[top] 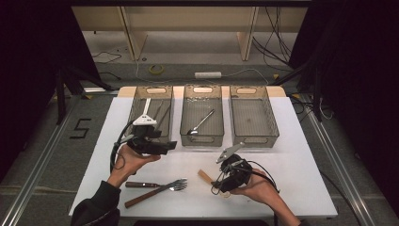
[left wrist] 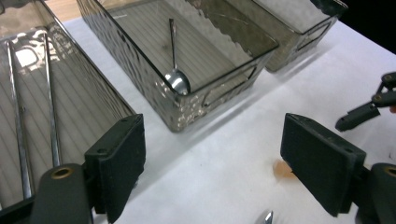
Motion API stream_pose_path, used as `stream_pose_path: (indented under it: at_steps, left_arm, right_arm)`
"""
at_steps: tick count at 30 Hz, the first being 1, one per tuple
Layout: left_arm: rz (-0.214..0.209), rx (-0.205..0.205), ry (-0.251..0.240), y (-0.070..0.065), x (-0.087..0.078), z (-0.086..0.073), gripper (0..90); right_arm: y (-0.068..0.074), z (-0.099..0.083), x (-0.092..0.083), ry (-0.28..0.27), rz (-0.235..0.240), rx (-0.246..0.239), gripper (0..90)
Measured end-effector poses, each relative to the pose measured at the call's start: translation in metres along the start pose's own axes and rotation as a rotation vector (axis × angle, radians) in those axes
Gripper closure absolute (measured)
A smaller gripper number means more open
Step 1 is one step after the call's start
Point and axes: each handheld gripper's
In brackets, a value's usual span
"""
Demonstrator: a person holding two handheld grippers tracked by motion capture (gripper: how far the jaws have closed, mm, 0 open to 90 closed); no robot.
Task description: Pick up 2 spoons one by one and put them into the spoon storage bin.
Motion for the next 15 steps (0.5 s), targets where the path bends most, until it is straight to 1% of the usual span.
stream_pose_path:
  at_steps: [1,3,4,10,11,14,15]
  left_arm:
    - [0.002,-0.004,-0.005,-0.001,-0.001,-0.002,21.1]
    - [0.012,0.002,-0.003,-0.003,-0.003,-0.007,21.0]
    - [0.014,-0.002,-0.006,-0.003,-0.003,-0.009,21.0]
    - [0.005,-0.005,-0.013,-0.005,-0.008,-0.021,20.2]
    - [0.012,-0.004,-0.022,-0.005,-0.01,-0.024,20.2]
    - [0.017,-0.019,-0.04,-0.004,-0.013,-0.031,20.3]
    - [0.017,-0.021,-0.038,-0.004,-0.014,-0.034,20.2]
  right_arm:
    - [0.0,0.001,0.001,0.001,0.002,-0.004,37.9]
    - [0.001,0.003,0.004,0.007,0.003,-0.001,39.8]
    - [0.002,0.003,0.004,0.007,0.002,0.002,40.7]
    - [0.003,0.007,0.01,0.026,0.007,0.007,46.2]
    - [0.002,0.008,0.011,0.026,0.006,0.011,47.6]
    - [0.001,0.01,0.013,0.035,0.014,0.019,50.4]
    - [0.0,0.01,0.014,0.041,0.012,0.018,51.2]
Point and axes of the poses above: each handheld gripper's, and its own axes: x roughly forward along the jaws, z roughly out of its top, y roughly to its left, and after that the axes turned 8 degrees about x, right-handed
